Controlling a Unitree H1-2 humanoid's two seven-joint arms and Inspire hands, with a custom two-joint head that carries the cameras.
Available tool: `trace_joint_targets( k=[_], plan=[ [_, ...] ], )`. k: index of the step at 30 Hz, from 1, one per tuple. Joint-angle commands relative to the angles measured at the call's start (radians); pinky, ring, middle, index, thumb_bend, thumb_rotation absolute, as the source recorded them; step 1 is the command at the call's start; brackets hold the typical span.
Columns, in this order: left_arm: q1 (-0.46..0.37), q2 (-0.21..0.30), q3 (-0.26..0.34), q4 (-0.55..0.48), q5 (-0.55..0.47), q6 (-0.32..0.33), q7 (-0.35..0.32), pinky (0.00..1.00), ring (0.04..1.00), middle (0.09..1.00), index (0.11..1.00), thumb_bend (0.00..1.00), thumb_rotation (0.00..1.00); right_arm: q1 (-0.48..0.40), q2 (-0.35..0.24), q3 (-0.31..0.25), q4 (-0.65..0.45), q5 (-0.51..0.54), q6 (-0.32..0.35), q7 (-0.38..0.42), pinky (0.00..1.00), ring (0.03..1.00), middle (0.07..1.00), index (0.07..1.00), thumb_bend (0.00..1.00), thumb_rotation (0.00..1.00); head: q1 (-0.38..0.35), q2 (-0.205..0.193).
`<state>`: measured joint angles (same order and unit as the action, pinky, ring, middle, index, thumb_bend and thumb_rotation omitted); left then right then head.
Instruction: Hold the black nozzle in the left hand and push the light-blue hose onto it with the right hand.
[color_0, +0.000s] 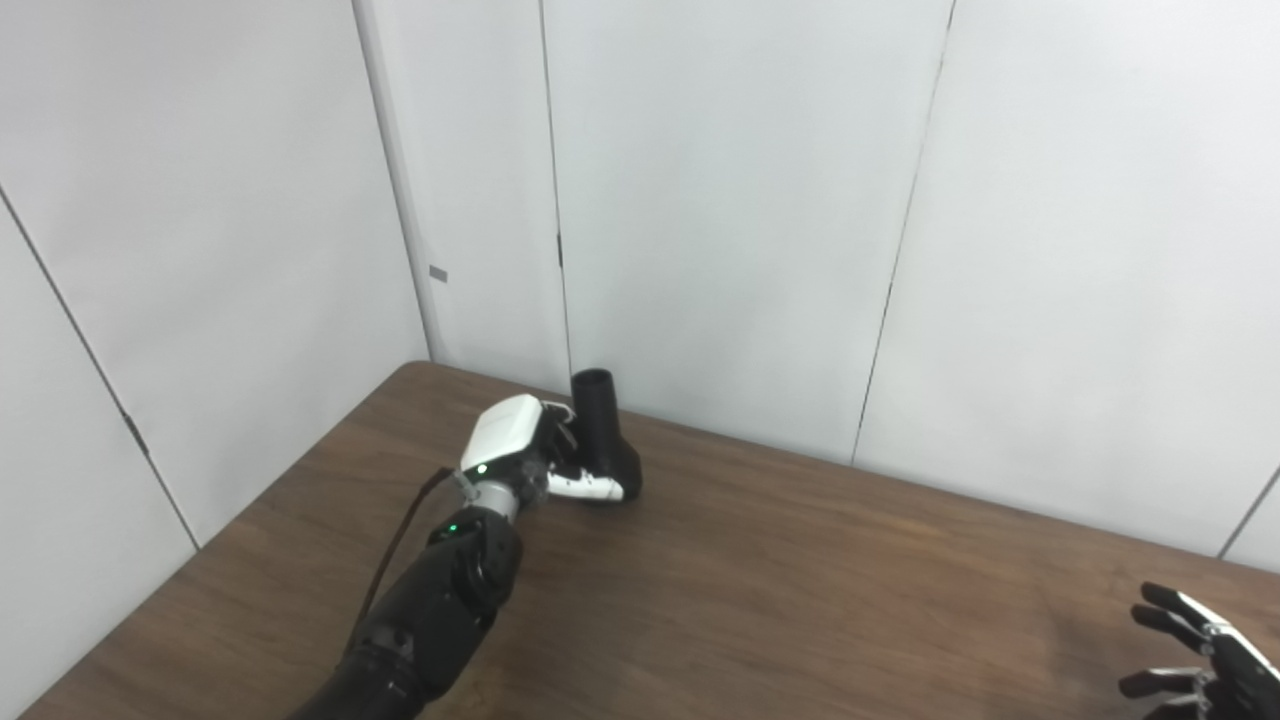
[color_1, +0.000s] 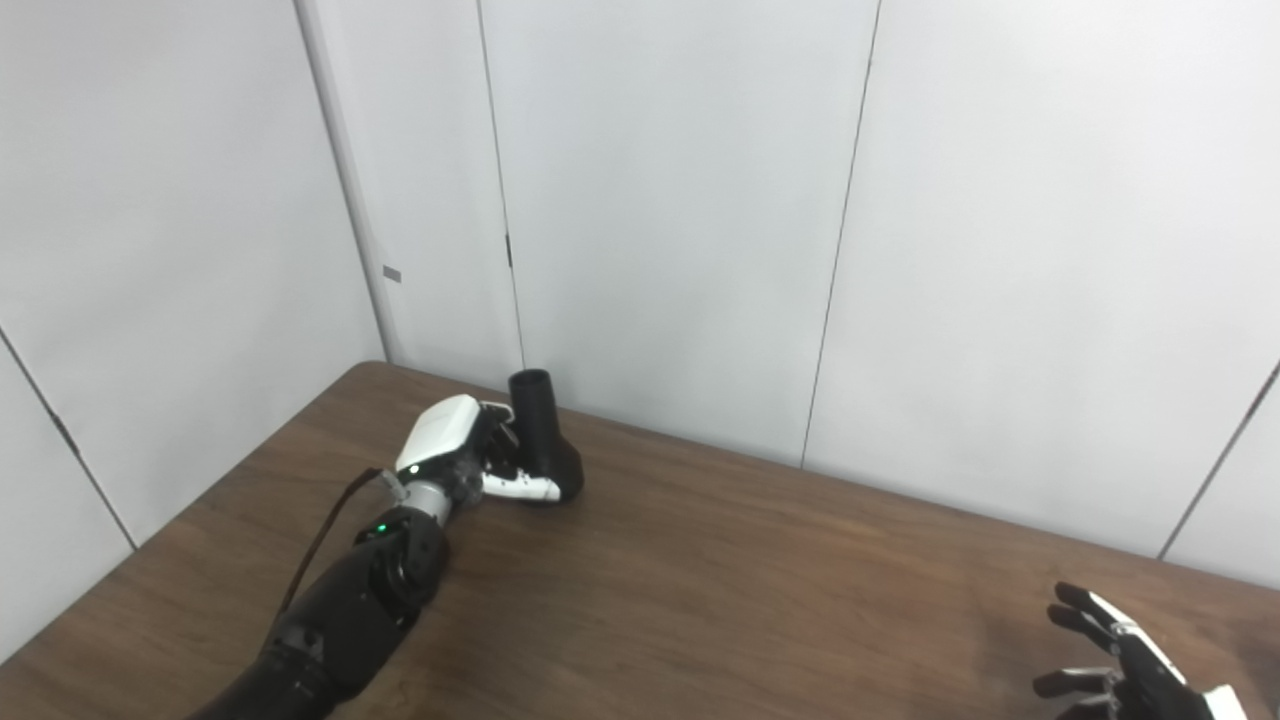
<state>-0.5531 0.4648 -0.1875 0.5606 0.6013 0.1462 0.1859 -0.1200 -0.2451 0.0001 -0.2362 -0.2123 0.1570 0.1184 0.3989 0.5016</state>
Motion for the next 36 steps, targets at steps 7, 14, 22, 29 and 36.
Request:
trace_joint_targets(
  k=[7,14,22,29,36],
  plan=[
    [0.006,-0.005,-0.039,0.060,0.009,-0.031,0.025,0.50,0.536,0.543,0.448,0.52,0.00,-0.030,0.003,-0.004,-0.071,0.006,0.024,-0.003,0.44,0.581,0.820,0.864,0.63,0.00,-0.004,0.004],
    [0.027,-0.003,-0.076,0.046,0.027,-0.085,0.053,0.40,0.472,0.518,0.465,0.52,0.00,-0.037,0.012,0.002,-0.083,-0.006,0.049,-0.005,0.43,0.583,0.823,0.869,0.63,0.00,-0.050,0.015],
    [0.081,-0.032,-0.172,-0.013,0.093,-0.217,0.115,0.27,0.386,0.433,0.501,0.53,0.00,-0.053,0.038,0.012,-0.058,0.005,0.032,-0.010,0.42,0.604,0.842,0.862,0.66,0.00,-0.183,0.032],
    [0.097,-0.102,-0.262,-0.001,0.165,-0.338,0.193,0.26,0.381,0.420,0.502,0.52,0.00,-0.068,0.028,0.017,0.047,-0.011,-0.091,-0.031,0.42,0.580,0.813,0.841,0.71,0.05,-0.283,0.045],
    [0.089,-0.178,-0.333,0.022,0.196,-0.391,0.180,0.28,0.394,0.434,0.503,0.53,0.00,-0.071,0.033,0.008,0.088,-0.038,-0.154,-0.066,0.41,0.569,0.797,0.829,0.73,0.15,-0.355,0.057]
  ],
)
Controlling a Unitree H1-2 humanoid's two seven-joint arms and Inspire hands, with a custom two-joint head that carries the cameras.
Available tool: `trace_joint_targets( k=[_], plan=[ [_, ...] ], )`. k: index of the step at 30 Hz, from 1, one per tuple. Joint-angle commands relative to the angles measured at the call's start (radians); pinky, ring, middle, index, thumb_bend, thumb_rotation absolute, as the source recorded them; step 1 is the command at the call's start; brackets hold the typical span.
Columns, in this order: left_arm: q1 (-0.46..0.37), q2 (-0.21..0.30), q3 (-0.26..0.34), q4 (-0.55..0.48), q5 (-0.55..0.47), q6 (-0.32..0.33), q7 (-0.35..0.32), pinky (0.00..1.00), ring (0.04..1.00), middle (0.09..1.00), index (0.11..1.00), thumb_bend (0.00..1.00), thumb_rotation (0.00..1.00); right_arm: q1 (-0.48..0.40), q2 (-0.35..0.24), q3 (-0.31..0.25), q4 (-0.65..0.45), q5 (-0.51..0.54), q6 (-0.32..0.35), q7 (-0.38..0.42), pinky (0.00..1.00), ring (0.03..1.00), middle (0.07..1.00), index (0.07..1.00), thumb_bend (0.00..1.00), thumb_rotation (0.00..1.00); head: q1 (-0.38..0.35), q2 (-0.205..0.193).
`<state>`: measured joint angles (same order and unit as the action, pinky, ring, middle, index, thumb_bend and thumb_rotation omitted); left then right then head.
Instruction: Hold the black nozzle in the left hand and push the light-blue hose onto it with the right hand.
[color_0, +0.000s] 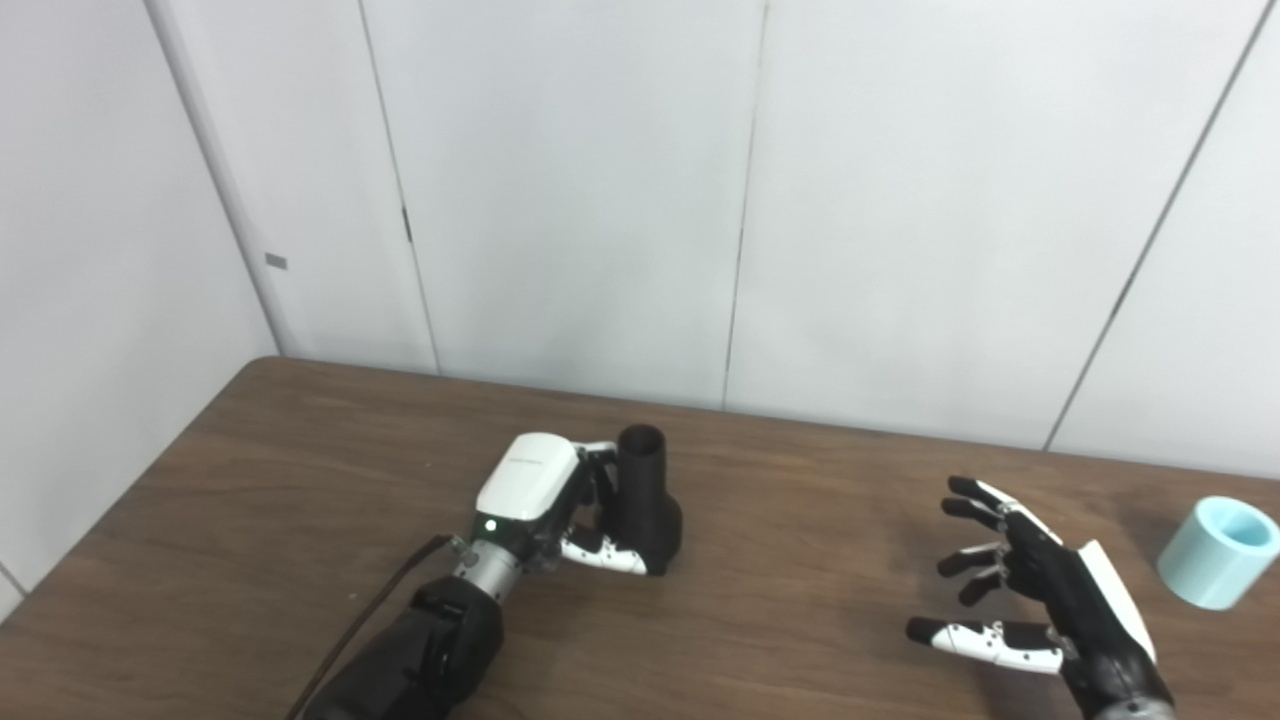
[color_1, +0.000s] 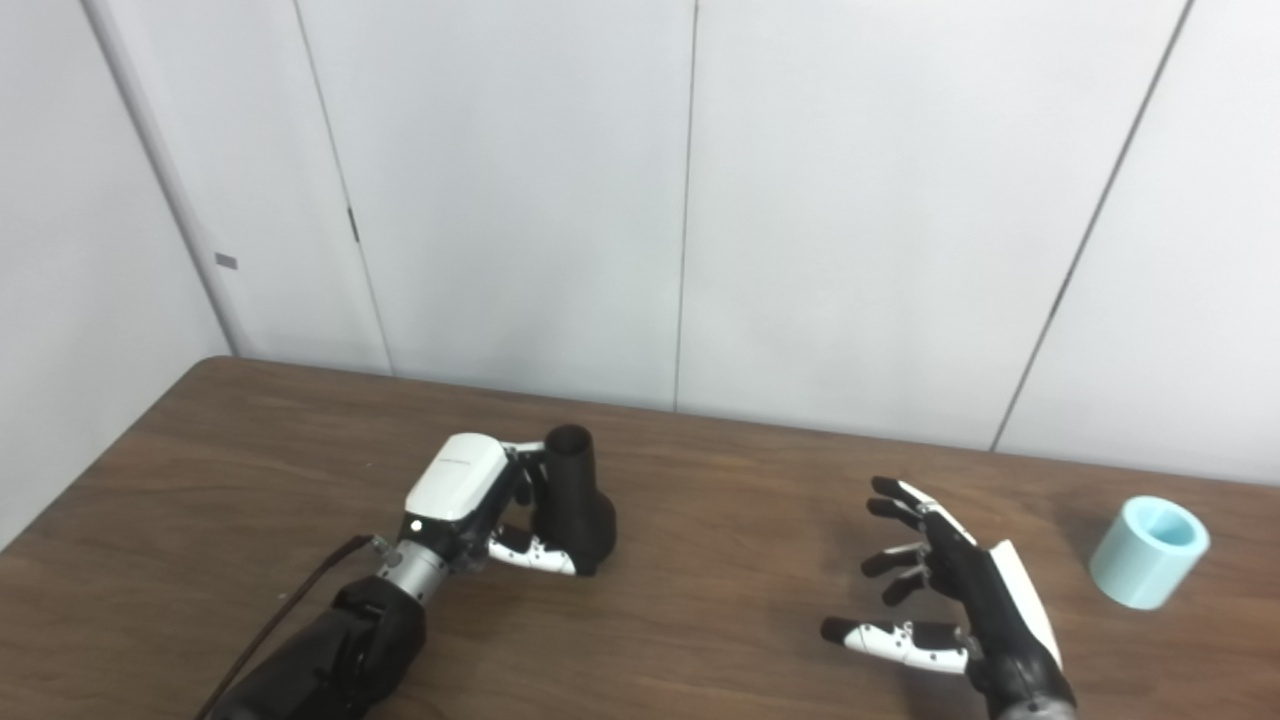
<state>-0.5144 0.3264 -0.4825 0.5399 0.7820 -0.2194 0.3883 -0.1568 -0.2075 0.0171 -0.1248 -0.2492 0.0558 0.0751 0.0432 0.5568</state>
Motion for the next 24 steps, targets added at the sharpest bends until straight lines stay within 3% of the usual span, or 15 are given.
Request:
trace_joint_targets(
  k=[1,6,12,15,20,22,24],
  plan=[
    [0.050,-0.047,-0.042,0.045,0.014,-0.032,-0.025,0.27,0.388,0.436,0.502,0.53,0.00,-0.034,-0.004,-0.009,-0.023,-0.002,-0.055,-0.025,0.42,0.570,0.796,0.828,0.72,0.15,-0.002,0.002],
    [0.046,-0.099,-0.064,0.112,0.013,-0.112,-0.004,0.28,0.387,0.424,0.503,0.52,0.00,-0.033,0.004,-0.009,-0.023,-0.007,-0.057,-0.035,0.42,0.567,0.790,0.824,0.70,0.15,-0.040,0.005],
    [0.055,-0.116,-0.096,0.151,0.047,-0.142,-0.001,0.28,0.392,0.427,0.500,0.52,0.00,-0.040,0.002,-0.013,-0.045,-0.003,-0.059,-0.038,0.41,0.572,0.795,0.824,0.70,0.17,-0.129,-0.004],
    [0.056,-0.112,-0.110,0.180,0.061,-0.159,0.003,0.29,0.397,0.434,0.497,0.53,0.00,-0.053,-0.030,-0.032,-0.091,0.005,-0.025,-0.019,0.43,0.595,0.802,0.821,0.71,0.15,-0.182,-0.016],
    [0.057,-0.086,-0.128,0.212,0.080,-0.187,0.008,0.30,0.405,0.425,0.500,0.52,0.00,-0.104,-0.140,-0.095,-0.086,-0.014,-0.050,-0.011,0.45,0.569,0.722,0.773,0.69,0.18,-0.329,-0.050],
    [0.056,-0.074,-0.131,0.223,0.082,-0.200,0.017,0.30,0.399,0.417,0.498,0.52,0.00,-0.135,-0.178,-0.118,-0.135,-0.040,0.008,-0.004,0.46,0.569,0.706,0.756,0.70,0.17,-0.367,-0.058],
    [0.056,-0.061,-0.131,0.230,0.077,-0.210,0.013,0.30,0.404,0.419,0.497,0.52,0.00,-0.170,-0.203,-0.140,-0.220,-0.062,0.122,0.017,0.47,0.578,0.694,0.741,0.72,0.15,-0.430,-0.077]
  ],
)
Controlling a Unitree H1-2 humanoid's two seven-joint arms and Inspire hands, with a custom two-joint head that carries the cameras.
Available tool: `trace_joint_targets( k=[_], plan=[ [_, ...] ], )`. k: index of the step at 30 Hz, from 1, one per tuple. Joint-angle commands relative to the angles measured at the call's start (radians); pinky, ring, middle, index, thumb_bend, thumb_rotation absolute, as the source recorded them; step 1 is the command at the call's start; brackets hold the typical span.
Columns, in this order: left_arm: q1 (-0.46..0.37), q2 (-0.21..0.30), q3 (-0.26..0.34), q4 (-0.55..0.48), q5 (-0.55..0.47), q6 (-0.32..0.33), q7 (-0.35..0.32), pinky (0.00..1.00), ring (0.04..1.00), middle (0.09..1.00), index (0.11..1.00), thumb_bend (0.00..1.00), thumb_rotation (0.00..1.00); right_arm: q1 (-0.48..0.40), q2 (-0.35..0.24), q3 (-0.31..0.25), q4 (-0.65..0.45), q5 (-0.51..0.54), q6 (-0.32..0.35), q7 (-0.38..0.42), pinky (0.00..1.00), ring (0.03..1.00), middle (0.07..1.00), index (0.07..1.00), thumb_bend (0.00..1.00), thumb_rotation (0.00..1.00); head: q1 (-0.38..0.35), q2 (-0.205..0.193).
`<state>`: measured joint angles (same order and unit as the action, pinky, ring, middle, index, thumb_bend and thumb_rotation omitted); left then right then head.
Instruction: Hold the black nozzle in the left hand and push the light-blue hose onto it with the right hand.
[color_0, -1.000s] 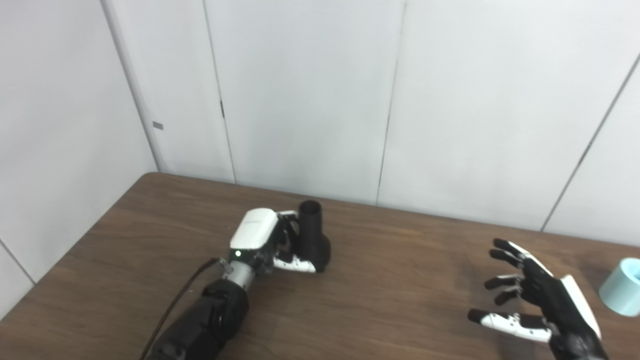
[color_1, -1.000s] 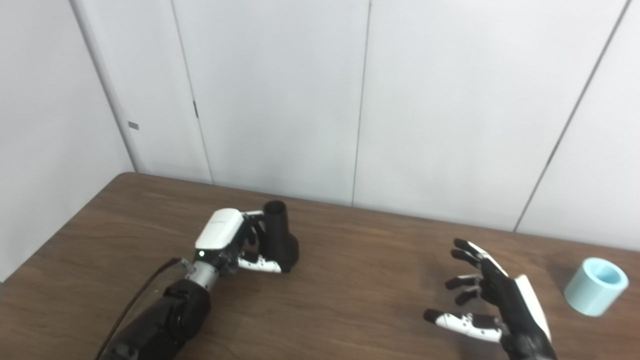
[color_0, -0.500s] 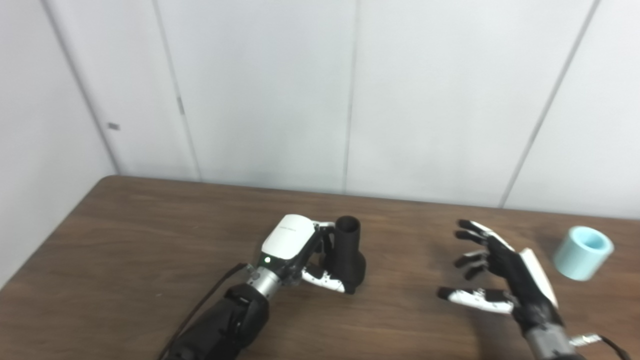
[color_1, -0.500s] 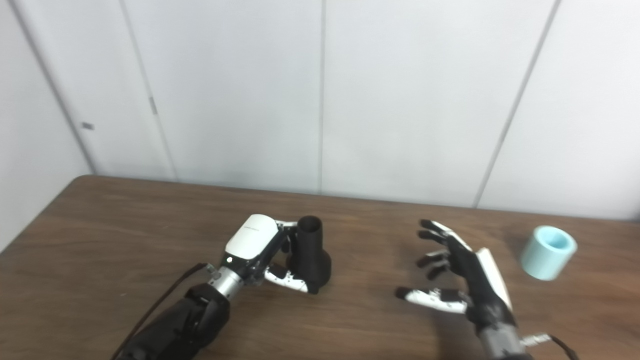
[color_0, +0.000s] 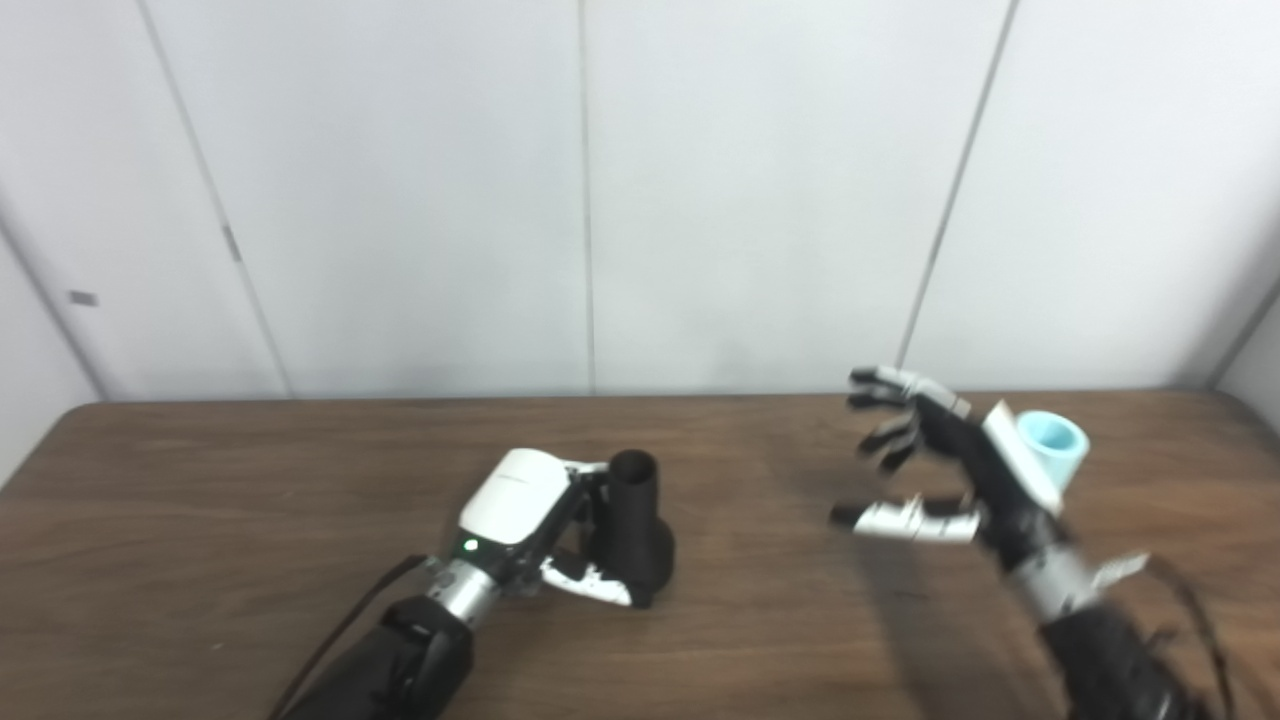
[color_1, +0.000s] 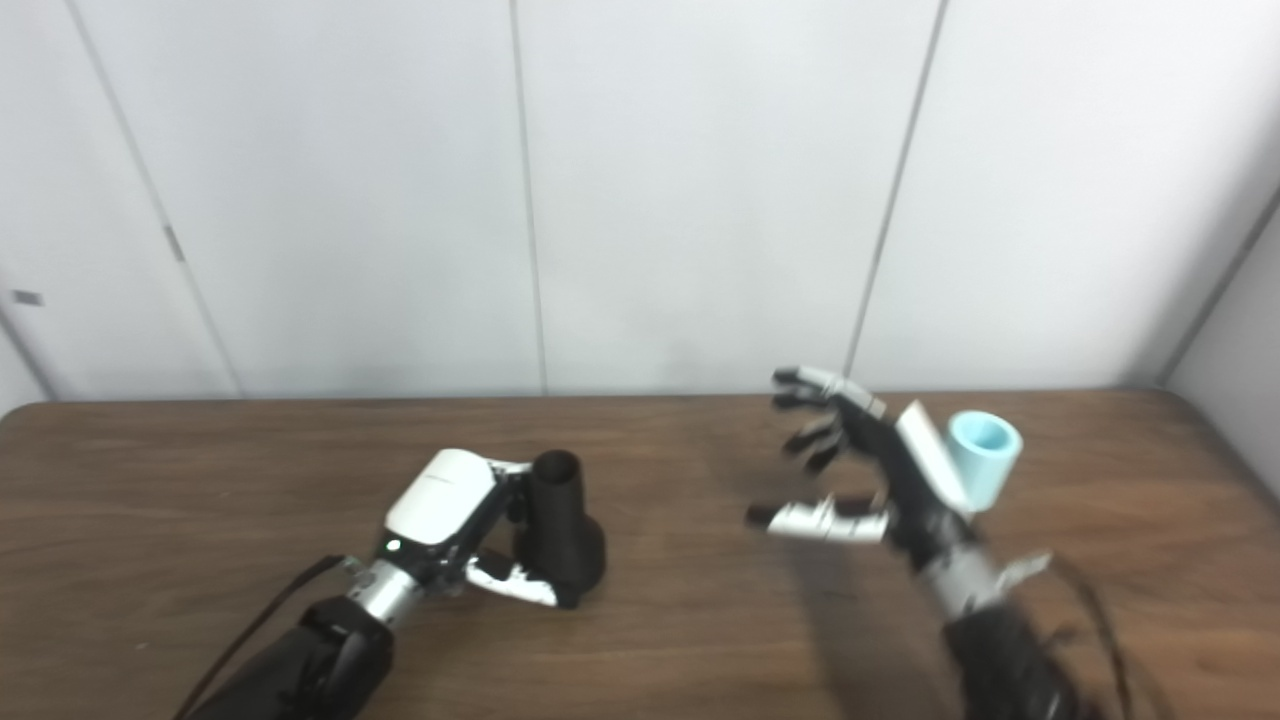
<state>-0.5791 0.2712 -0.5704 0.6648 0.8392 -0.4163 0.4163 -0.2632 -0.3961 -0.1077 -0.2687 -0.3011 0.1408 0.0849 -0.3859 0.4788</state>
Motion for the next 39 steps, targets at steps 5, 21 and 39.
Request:
trace_joint_targets(
  k=[5,21,39],
  plan=[
    [0.113,0.010,-0.047,0.125,0.009,-0.040,-0.019,0.31,0.413,0.419,0.498,0.52,0.00,-0.153,-0.104,-0.086,-0.186,0.020,0.258,0.066,0.52,0.630,0.705,0.735,0.67,0.08,-0.095,-0.031],
    [0.093,0.029,-0.075,0.138,-0.025,-0.052,-0.013,0.34,0.434,0.429,0.501,0.52,0.00,-0.146,-0.344,-0.175,0.107,0.017,0.272,0.068,0.78,0.839,0.824,0.803,0.78,0.23,-0.160,-0.067],
    [0.096,0.058,-0.104,0.139,-0.074,-0.053,-0.017,0.32,0.426,0.430,0.499,0.53,0.00,-0.164,-0.245,-0.079,0.514,0.178,0.153,0.107,0.87,0.907,0.917,0.947,0.80,0.31,-0.161,-0.056]
  ],
)
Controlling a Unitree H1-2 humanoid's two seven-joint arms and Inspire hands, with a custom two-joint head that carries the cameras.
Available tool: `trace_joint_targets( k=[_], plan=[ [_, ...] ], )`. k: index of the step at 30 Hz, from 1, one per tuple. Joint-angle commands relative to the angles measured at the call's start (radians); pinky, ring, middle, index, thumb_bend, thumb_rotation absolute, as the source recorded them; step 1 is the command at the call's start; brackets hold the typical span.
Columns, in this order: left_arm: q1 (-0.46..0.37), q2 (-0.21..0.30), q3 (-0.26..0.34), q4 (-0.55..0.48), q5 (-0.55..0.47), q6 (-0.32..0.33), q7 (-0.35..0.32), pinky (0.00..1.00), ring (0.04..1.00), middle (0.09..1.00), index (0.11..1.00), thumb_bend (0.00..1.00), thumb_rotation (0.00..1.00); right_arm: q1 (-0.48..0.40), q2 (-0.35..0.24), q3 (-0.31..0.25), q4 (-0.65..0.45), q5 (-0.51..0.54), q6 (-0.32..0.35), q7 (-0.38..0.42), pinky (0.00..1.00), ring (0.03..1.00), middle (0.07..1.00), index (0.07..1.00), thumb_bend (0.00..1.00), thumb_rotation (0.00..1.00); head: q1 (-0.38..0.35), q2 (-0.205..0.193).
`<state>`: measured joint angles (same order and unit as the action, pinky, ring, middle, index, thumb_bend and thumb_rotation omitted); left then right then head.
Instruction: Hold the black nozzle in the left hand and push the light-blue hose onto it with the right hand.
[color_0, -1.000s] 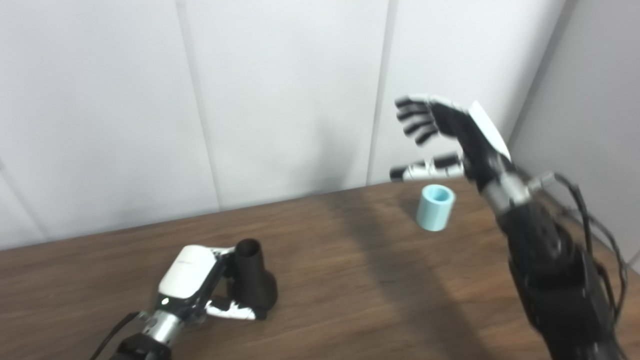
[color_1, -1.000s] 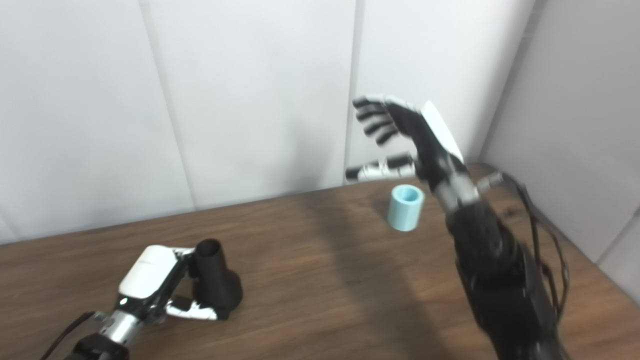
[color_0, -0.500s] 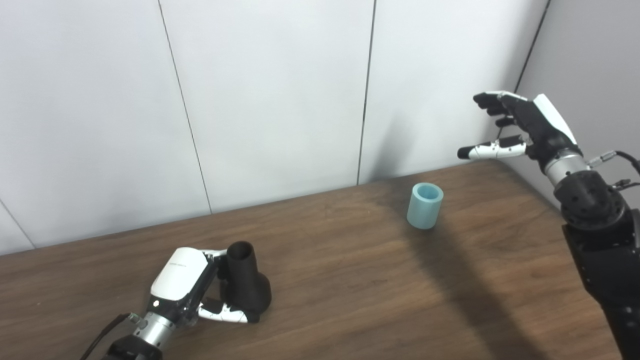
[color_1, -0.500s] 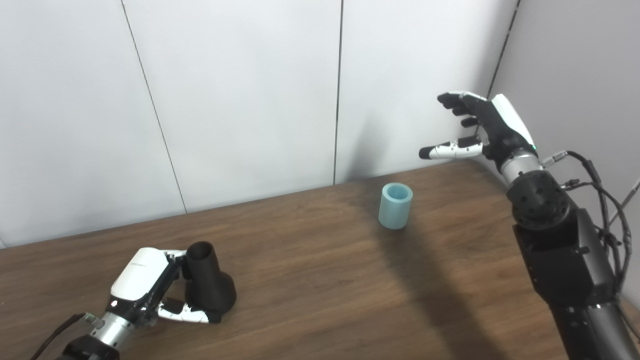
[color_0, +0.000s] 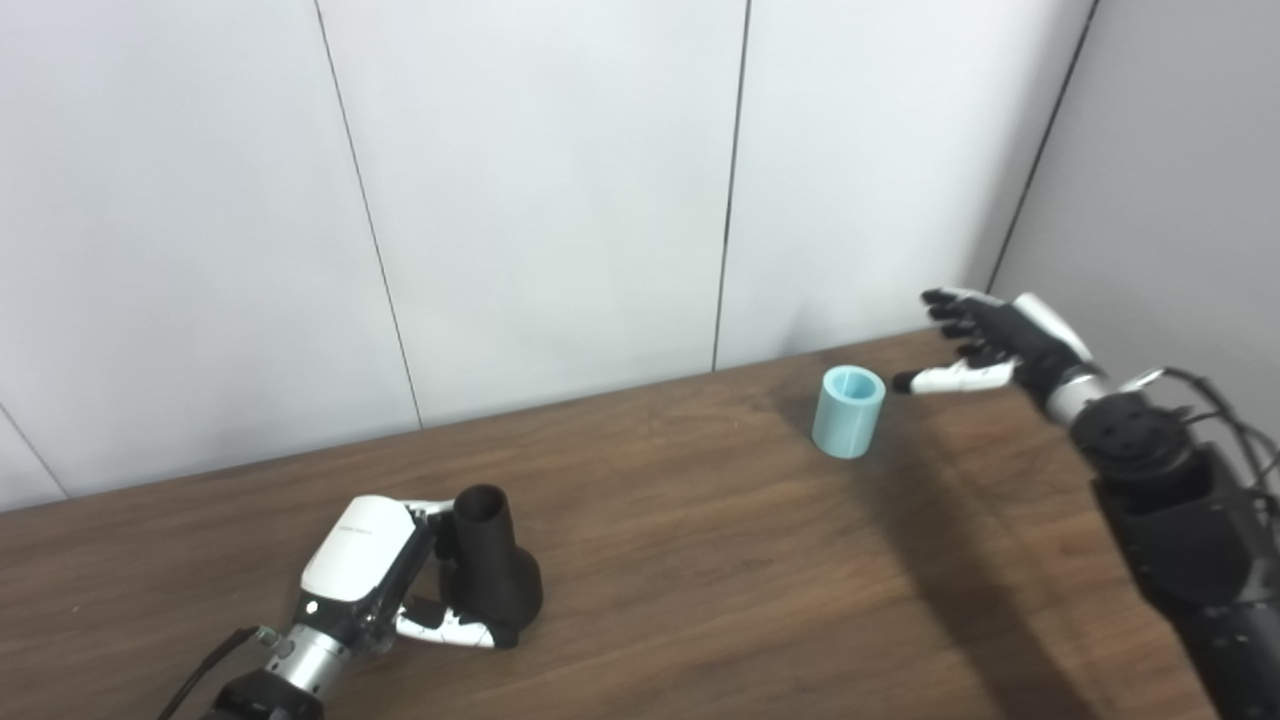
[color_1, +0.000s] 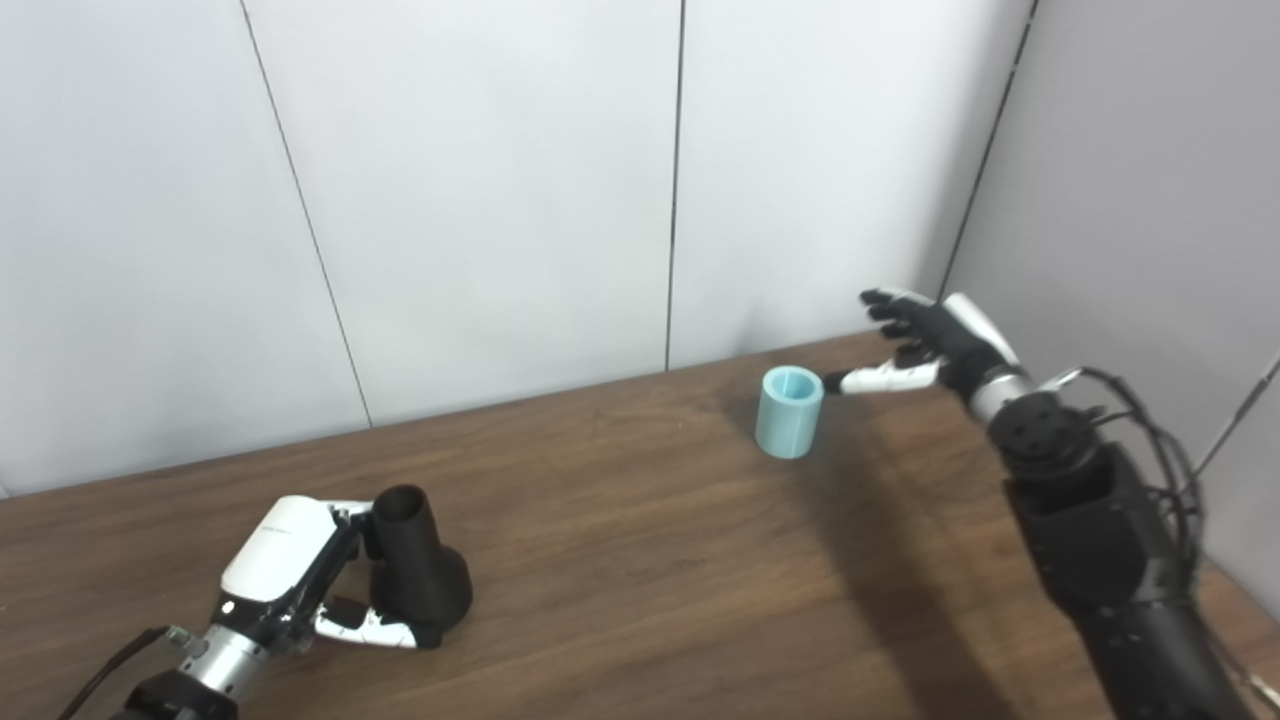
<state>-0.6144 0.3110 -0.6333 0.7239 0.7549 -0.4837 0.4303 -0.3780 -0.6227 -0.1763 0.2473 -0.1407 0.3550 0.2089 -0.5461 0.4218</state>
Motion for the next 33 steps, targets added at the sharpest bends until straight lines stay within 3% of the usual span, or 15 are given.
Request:
trace_joint_targets(
  k=[1,5,11,14,20,25,33],
  plan=[
    [0.134,0.020,-0.041,0.074,0.006,0.014,-0.034,0.32,0.426,0.429,0.499,0.53,0.00,-0.053,-0.009,-0.011,0.026,0.029,-0.079,-0.016,0.89,0.918,0.930,0.979,0.81,0.33,-0.001,0.003],
    [0.142,0.026,-0.036,0.054,0.004,0.014,-0.045,0.33,0.424,0.429,0.499,0.53,0.00,-0.066,0.008,0.002,0.116,0.042,-0.147,-0.016,0.90,0.922,0.944,1.000,0.86,0.39,-0.003,0.009],
    [0.156,0.022,-0.024,0.041,0.012,0.015,-0.049,0.34,0.431,0.426,0.501,0.52,0.00,-0.072,0.042,0.017,0.159,0.058,-0.179,-0.020,0.86,0.914,0.963,1.000,0.88,0.42,0.009,0.017],
    [0.158,0.016,-0.025,0.050,0.014,0.015,-0.043,0.34,0.429,0.427,0.501,0.52,0.00,-0.081,0.053,0.028,0.204,0.061,-0.231,-0.023,0.86,0.913,0.966,1.000,0.94,0.43,0.010,0.019],
    [0.158,0.012,-0.022,0.055,0.023,0.016,-0.047,0.32,0.419,0.429,0.501,0.52,0.00,-0.086,0.076,0.051,0.222,0.026,-0.268,-0.087,0.84,0.887,0.914,0.956,0.94,0.34,0.019,0.025],
    [0.159,0.013,-0.016,0.053,0.021,0.016,-0.054,0.32,0.420,0.428,0.502,0.52,0.00,-0.090,0.083,0.063,0.226,0.003,-0.286,-0.135,0.86,0.856,0.816,0.837,0.87,0.21,0.024,0.032],
    [0.159,0.009,-0.013,0.065,0.022,0.016,-0.055,0.33,0.430,0.434,0.502,0.52,0.00,-0.086,0.059,0.116,0.203,-0.042,-0.314,-0.126,0.73,0.747,0.732,0.735,0.83,0.09,0.031,0.039]
  ],
)
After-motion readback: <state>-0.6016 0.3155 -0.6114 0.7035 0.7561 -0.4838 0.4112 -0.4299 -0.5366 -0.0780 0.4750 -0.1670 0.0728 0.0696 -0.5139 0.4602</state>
